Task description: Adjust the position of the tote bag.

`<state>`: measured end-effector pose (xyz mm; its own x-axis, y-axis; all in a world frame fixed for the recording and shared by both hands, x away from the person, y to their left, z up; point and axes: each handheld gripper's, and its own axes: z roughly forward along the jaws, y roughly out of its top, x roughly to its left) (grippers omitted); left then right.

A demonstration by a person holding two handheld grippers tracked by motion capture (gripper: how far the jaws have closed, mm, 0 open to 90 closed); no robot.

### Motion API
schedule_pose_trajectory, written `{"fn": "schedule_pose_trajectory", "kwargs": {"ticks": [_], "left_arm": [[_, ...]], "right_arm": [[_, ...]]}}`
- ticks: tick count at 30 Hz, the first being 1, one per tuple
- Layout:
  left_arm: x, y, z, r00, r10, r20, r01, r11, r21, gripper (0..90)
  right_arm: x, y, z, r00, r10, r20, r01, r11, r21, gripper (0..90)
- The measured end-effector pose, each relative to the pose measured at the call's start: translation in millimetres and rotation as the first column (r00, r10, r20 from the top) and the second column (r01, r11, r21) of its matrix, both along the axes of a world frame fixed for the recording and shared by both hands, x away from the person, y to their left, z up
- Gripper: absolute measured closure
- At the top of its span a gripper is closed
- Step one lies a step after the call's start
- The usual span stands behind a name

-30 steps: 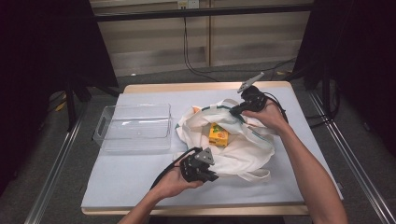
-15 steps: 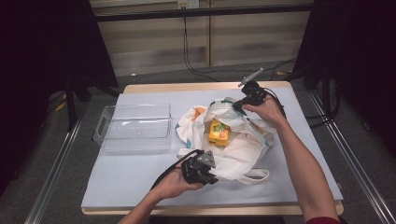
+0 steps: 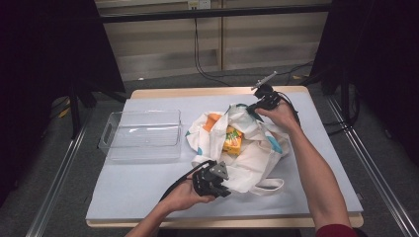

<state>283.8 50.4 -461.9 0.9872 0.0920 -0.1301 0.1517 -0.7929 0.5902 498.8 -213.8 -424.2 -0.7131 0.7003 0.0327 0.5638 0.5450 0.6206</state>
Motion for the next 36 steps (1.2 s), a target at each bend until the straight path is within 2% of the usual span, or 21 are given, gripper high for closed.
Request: {"fn": "schedule_pose_trajectory", "kwargs": {"ticks": [3,4,7,14,17,20,21,24,25,26,28,29,32,33,34,36], "left_arm": [[-0.4,0.0,0.3,0.9999,0.009,0.009,-0.009,0.9999,0.010,87.1],[0.2,-0.2,-0.9,1.0000,0.005,0.004,-0.005,1.0000,-0.002,87.0],[2.2,-0.1,-2.4,0.9999,0.008,-0.013,-0.008,1.0000,-0.005,86.7],[2.9,0.0,-4.0,0.9998,0.016,-0.015,-0.016,0.9998,-0.007,86.5],[3.6,0.3,-4.6,0.9995,0.016,-0.026,-0.017,0.9997,-0.016,85.7],[5.2,1.2,-4.7,0.9984,0.034,-0.044,-0.035,0.9991,-0.022,78.5],[5.0,2.2,-4.0,0.9984,0.043,-0.038,-0.044,0.9988,-0.021,75.2],[5.8,3.4,-3.6,0.9987,0.033,-0.039,-0.034,0.9992,-0.023,72.4],[6.1,4.7,-4.1,0.9980,0.036,-0.051,-0.038,0.9984,-0.042,72.4],[6.5,6.0,-2.4,0.9982,0.040,-0.044,-0.042,0.9985,-0.036,69.7],[7.0,8.8,-0.6,0.9977,0.054,-0.040,-0.056,0.9971,-0.052,67.1],[7.7,11.8,2.1,0.9966,0.070,-0.043,-0.073,0.9939,-0.083,63.2],[10.7,17.5,8.7,0.9964,0.078,-0.034,-0.080,0.9940,-0.075,60.7],[11.2,19.7,8.7,0.9949,0.092,-0.040,-0.096,0.9893,-0.110,60.7],[11.8,21.4,9.9,0.9941,0.100,-0.044,-0.104,0.9882,-0.112,59.3],[13.3,25.1,12.2,0.9927,0.113,-0.042,-0.117,0.9837,-0.136,59.2]], "right_arm": [[-1.5,4.3,-4.6,0.9997,0.025,-0.002,-0.025,1.000,-0.001,82.4],[-2.6,4.7,-6.5,0.9995,0.024,-0.018,-0.024,1.000,0.009,82.4],[-6.2,7.7,-14.9,0.9986,0.039,-0.035,-0.039,0.999,0.012,82.4],[-8.8,9.3,-24.5,0.9983,0.041,-0.041,-0.040,0.999,0.031,82.0],[-9.6,6.9,-20.9,0.9985,0.051,-0.021,-0.050,0.998,0.042,80.7],[-14.3,4.9,-13.6,0.9991,0.042,0.001,-0.042,0.997,0.057,76.9],[-18.0,4.5,-11.5,0.9986,0.051,0.013,-0.051,0.995,0.086,68.5],[-22.9,4.9,-8.3,0.9983,0.048,0.034,-0.051,0.995,0.089,66.2],[-23.9,5.0,-7.3,0.9983,0.048,0.033,-0.051,0.995,0.089,64.7],[-26.5,5.0,-4.3,0.9981,0.048,0.039,-0.051,0.995,0.089,62.1],[-30.3,3.7,1.5,0.9974,0.053,0.048,-0.058,0.993,0.101,60.2],[-33.4,0.7,6.8,0.9966,0.058,0.058,-0.065,0.991,0.121,56.6],[-36.5,-3.3,10.7,0.9962,0.059,0.065,-0.067,0.988,0.136,54.4],[-38.7,-5.0,12.3,0.9963,0.052,0.069,-0.061,0.989,0.136,52.8],[-40.8,-7.3,13.6,0.9961,0.051,0.072,-0.061,0.988,0.139,49.4],[-44.2,-11.1,15.2,0.9961,0.051,0.072,-0.061,0.988,0.144,48.7]]}}
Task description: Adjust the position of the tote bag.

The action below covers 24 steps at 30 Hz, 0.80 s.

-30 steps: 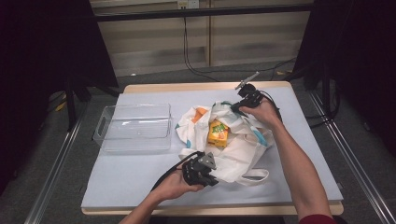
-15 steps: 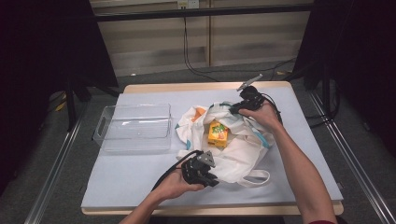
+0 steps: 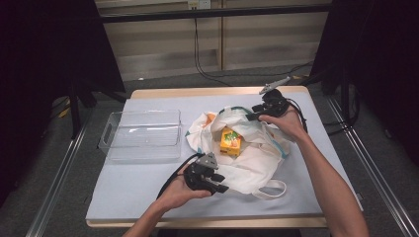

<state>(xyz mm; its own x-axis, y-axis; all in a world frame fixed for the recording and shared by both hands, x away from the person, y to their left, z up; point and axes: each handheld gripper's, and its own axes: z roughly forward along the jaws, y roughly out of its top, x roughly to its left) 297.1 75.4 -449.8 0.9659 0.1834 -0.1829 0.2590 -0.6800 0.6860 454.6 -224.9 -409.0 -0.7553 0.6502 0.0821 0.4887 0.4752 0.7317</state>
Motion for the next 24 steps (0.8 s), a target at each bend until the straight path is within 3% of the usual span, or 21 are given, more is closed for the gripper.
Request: {"fn": "schedule_pose_trajectory", "kwargs": {"ticks": [6,7,12,15,18,19,21,24], "left_arm": [[3.9,9.0,9.6,0.9980,0.056,0.030,-0.054,0.9975,-0.044,57.5],[6.8,12.9,11.7,0.9967,0.075,0.032,-0.073,0.9949,-0.071,60.2],[12.5,23.1,16.7,0.9927,0.115,0.036,-0.111,0.9893,-0.095,65.6],[15.2,31.1,23.1,0.9907,0.125,0.054,-0.119,0.9878,-0.100,70.8],[16.9,35.1,25.9,0.9897,0.131,0.056,-0.125,0.9868,-0.103,73.8],[19.6,39.6,28.8,0.9862,0.155,0.059,-0.147,0.9820,-0.118,73.1],[21.8,42.4,31.0,0.9846,0.161,0.068,-0.153,0.9820,-0.110,70.9],[27.7,48.5,35.9,0.9783,0.194,0.072,-0.185,0.9757,-0.116,67.9]], "right_arm": [[-16.5,-12.8,7.6,0.9992,-0.020,0.033,0.019,0.999,0.046,42.2],[-24.2,-16.9,11.2,0.9991,-0.018,0.038,0.016,0.998,0.060,41.6],[-43.6,-23.0,18.7,0.9982,-0.014,0.058,0.010,0.998,0.067,41.0],[-64.1,-30.2,22.4,0.9979,-0.010,0.064,0.003,0.993,0.115,40.2],[-72.8,-32.2,22.3,0.9984,-0.008,0.056,0.002,0.994,0.109,39.8],[-81.2,-35.3,23.1,0.9985,-0.010,0.055,0.004,0.993,0.119,39.9],[-85.0,-36.9,24.0,0.9986,-0.005,0.054,-0.001,0.992,0.123,40.0],[-98.7,-40.7,28.4,0.9980,-0.008,0.063,0.001,0.994,0.109,42.8]]}}
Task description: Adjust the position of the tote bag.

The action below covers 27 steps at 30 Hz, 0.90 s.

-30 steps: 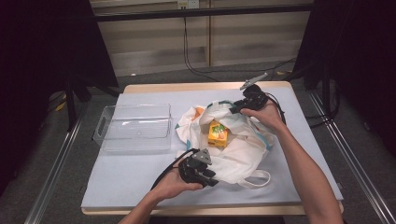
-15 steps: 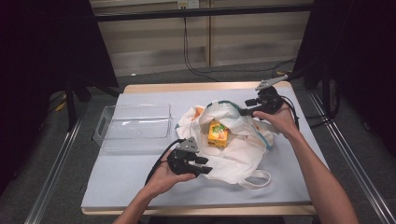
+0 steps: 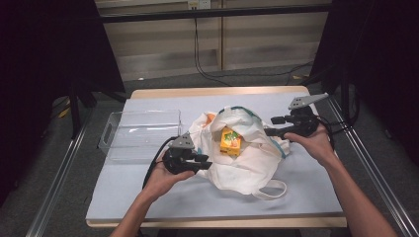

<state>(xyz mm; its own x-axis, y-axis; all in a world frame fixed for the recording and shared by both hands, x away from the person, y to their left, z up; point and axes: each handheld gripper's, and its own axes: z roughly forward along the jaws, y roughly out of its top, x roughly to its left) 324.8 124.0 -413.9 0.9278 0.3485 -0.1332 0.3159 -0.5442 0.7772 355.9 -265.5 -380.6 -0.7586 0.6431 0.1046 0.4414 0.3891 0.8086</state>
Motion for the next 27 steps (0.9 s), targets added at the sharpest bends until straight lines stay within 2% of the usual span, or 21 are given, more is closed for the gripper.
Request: {"fn": "schedule_pose_trajectory", "kwargs": {"ticks": [1,2,3,4,5,6,7,9,13,14,15,18,19,20,21,23,25,26,27], "left_arm": [[4.4,2.8,2.7,0.9999,0.015,0.006,-0.015,0.9999,-0.005,67.0],[4.4,2.8,2.7,0.9999,0.015,0.006,-0.015,0.9999,-0.005,66.3],[9.0,3.9,3.4,0.9997,0.025,0.001,-0.025,0.9995,-0.020,65.3],[9.0,3.9,3.4,0.9997,0.025,0.001,-0.025,0.9995,-0.020,64.1],[15.5,4.3,4.4,0.9997,0.024,-0.009,-0.024,0.9996,-0.014,62.5],[15.5,4.3,4.4,0.9997,0.024,-0.009,-0.024,0.9996,-0.014,60.5],[21.2,4.1,5.5,0.9991,0.041,-0.001,-0.041,0.9991,0.004,59.3],[24.3,4.3,5.4,0.9985,0.054,-0.004,-0.054,0.9985,-0.008,57.9],[36.1,2.2,6.9,0.9964,0.084,-0.011,-0.084,0.9964,-0.010,44.1],[38.7,0.6,8.6,0.9961,0.088,-0.004,-0.088,0.9961,0.010,44.1],[43.2,-2.4,11.2,0.9956,0.094,0.000,-0.094,0.9956,0.004,38.2],[49.3,-9.2,16.2,0.9956,0.093,0.011,-0.093,0.9956,0.007,36.1],[51.9,-12.6,17.2,0.9960,0.089,0.007,-0.089,0.9960,0.010,34.0],[54.0,-14.7,18.7,0.9960,0.088,0.015,-0.088,0.9958,0.025,33.2],[58.8,-19.8,19.6,0.9946,0.102,0.018,-0.103,0.9945,0.021,32.0],[63.3,-22.4,19.9,0.9946,0.102,0.017,-0.102,0.9945,0.022,31.1],[70.3,-28.1,16.4,0.9942,0.108,0.003,-0.108,0.9941,-0.013,28.6],[73.6,-30.8,14.1,0.9928,0.120,0.003,-0.120,0.9928,-0.004,28.8],[77.6,-33.7,10.2,0.9900,0.140,0.019,-0.140,0.9901,0.008,27.9]], "right_arm": [[-7.4,-2.6,0.6,1.0000,0.007,0.005,-0.007,1.000,0.003,45.2],[-7.4,-2.6,0.6,1.0000,0.007,0.005,-0.007,1.000,0.003,45.2],[-14.6,-4.6,-1.0,0.9999,0.011,-0.006,-0.011,1.000,-0.003,47.1],[-17.0,-5.0,-2.2,0.9999,0.014,-0.008,-0.014,1.000,-0.006,47.7],[-20.4,-5.5,-4.7,0.9994,0.029,-0.018,-0.029,1.000,-0.011,48.6],[-22.4,-5.3,-7.0,0.9993,0.031,-0.023,-0.031,0.999,-0.021,48.6],[-23.7,-4.9,-9.5,0.9993,0.026,-0.027,-0.027,0.999,-0.033,48.6],[-24.4,-4.6,-12.2,0.9990,0.027,-0.037,-0.028,0.999,-0.036,48.6],[-20.8,0.6,-27.3,0.9963,0.032,-0.080,-0.037,0.997,-0.062,43.6],[-20.8,0.6,-27.3,0.9963,0.032,-0.080,-0.037,0.997,-0.062,43.6],[-17.5,5.0,-29.9,0.9957,0.036,-0.085,-0.042,0.997,-0.066,43.1],[-14.4,7.6,-31.5,0.9944,0.044,-0.096,-0.050,0.997,-0.066,42.6],[-9.7,10.5,-34.1,0.9935,0.041,-0.106,-0.050,0.995,-0.088,42.5],[-7.7,11.1,-35.6,0.9932,0.038,-0.110,-0.049,0.994,-0.093,42.4],[-5.5,11.3,-37.1,0.9925,0.029,-0.119,-0.040,0.995,-0.096,42.3],[-3.6,11.4,-38.6,0.9924,0.029,-0.120,-0.040,0.995,-0.090,42.6],[0.4,11.8,-41.6,0.9913,0.029,-0.128,-0.040,0.996,-0.082,46.0],[1.9,12.7,-43.3,0.9905,0.031,-0.134,-0.043,0.996,-0.084,50.8],[3.1,14.7,-45.4,0.9903,0.033,-0.135,-0.047,0.994,-0.097,61.4]]}}
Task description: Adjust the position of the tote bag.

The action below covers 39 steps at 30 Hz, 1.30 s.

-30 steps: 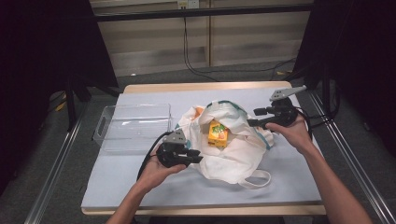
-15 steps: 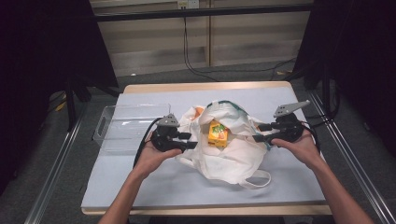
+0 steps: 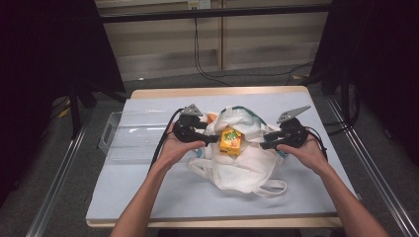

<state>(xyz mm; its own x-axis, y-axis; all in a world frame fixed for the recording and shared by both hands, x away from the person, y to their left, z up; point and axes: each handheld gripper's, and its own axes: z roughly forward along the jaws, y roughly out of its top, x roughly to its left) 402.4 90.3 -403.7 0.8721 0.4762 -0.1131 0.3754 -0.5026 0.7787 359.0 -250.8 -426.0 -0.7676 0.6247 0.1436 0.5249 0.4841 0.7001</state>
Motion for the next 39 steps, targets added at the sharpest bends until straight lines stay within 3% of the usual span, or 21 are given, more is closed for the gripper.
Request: {"fn": "schedule_pose_trajectory", "kwargs": {"ticks": [2,3,4,5,6,12,15,19,20,23,24,26,27,28,30,34,39], "left_arm": [[2.3,-0.5,-2.4,1.0000,0.008,-0.006,-0.008,1.0000,0.003,34.2],[3.9,-0.3,-4.2,0.9998,0.019,-0.002,-0.019,0.9998,0.012,34.2],[5.9,1.5,-6.1,0.9992,0.039,-0.003,-0.039,0.9977,0.056,45.8],[5.9,1.5,-6.1,0.9992,0.039,-0.003,-0.039,0.9977,0.056,50.5],[7.5,4.4,-7.0,0.9986,0.053,0.007,-0.053,0.9949,0.085,55.7],[14.3,17.3,-7.4,0.9950,0.099,-0.010,-0.098,0.9909,0.092,66.1],[16.5,21.4,-7.9,0.9941,0.108,-0.002,-0.107,0.9866,0.123,67.4],[21.2,28.0,-11.5,0.9910,0.133,-0.010,-0.131,0.9820,0.136,69.0],[22.5,28.3,-12.8,0.9904,0.138,-0.005,-0.136,0.9816,0.134,69.2],[23.4,27.6,-13.2,0.9904,0.138,0.001,-0.137,0.9778,0.159,70.3],[24.2,27.9,-14.4,0.9897,0.143,0.009,-0.142,0.9747,0.172,70.3],[26.2,29.8,-18.1,0.9883,0.152,-0.017,-0.147,0.9747,0.169,71.4],[26.2,30.8,-18.1,0.9891,0.146,-0.019,-0.140,0.9750,0.172,71.4],[25.3,30.7,-16.4,0.9896,0.143,-0.019,-0.137,0.9752,0.174,71.4],[24.0,28.0,-16.8,0.9885,0.151,-0.007,-0.148,0.9739,0.173,71.4],[26.1,22.6,-17.9,0.9884,0.150,-0.021,-0.145,0.9741,0.174,70.7],[25.8,7.9,-13.0,0.9908,0.135,-0.011,-0.132,0.9788,0.157,70.1]], "right_arm": [[1.5,0.4,-0.7,1.0000,0.004,0.009,-0.004,1.000,-0.006,70.9],[1.5,0.4,-0.7,1.0000,0.004,0.009,-0.004,1.000,-0.006,70.9],[2.8,-1.7,0.9,0.9998,0.000,0.019,0.000,1.000,-0.005,79.7],[4.2,-3.4,1.4,0.9999,0.005,0.016,-0.005,1.000,-0.004,82.6],[5.3,-4.9,1.6,0.9998,0.005,0.018,-0.005,1.000,-0.012,85.6],[10.2,-15.2,1.3,0.9997,-0.013,0.019,0.014,1.000,-0.014,86.7],[11.7,-20.7,1.7,0.9994,-0.022,0.025,0.023,1.000,-0.017,86.8],[15.0,-37.2,1.4,0.9955,-0.087,0.040,0.088,0.995,-0.037,86.9],[16.6,-47.4,-1.0,0.9951,-0.096,0.023,0.096,0.995,-0.011,87.0],[16.8,-52.1,-4.5,0.9942,-0.104,0.025,0.105,0.994,-0.013,87.1],[16.8,-52.8,-6.6,0.9941,-0.105,0.025,0.106,0.994,-0.022,87.1],[18.0,-55.4,-16.2,0.9925,-0.121,0.015,0.122,0.990,-0.075,87.2],[18.0,-55.4,-16.2,0.9925,-0.121,0.015,0.122,0.990,-0.075,87.2],[17.7,-59.9,-19.4,0.9918,-0.128,-0.001,0.128,0.991,-0.031,87.3],[17.8,-60.3,-20.1,0.9918,-0.128,0.001,0.128,0.991,-0.030,87.2],[19.8,-50.4,-21.6,0.9928,-0.118,0.020,0.119,0.992,-0.046,87.2],[23.1,-42.8,-20.0,0.9937,-0.109,0.023,0.110,0.992,-0.056,87.2]]}}
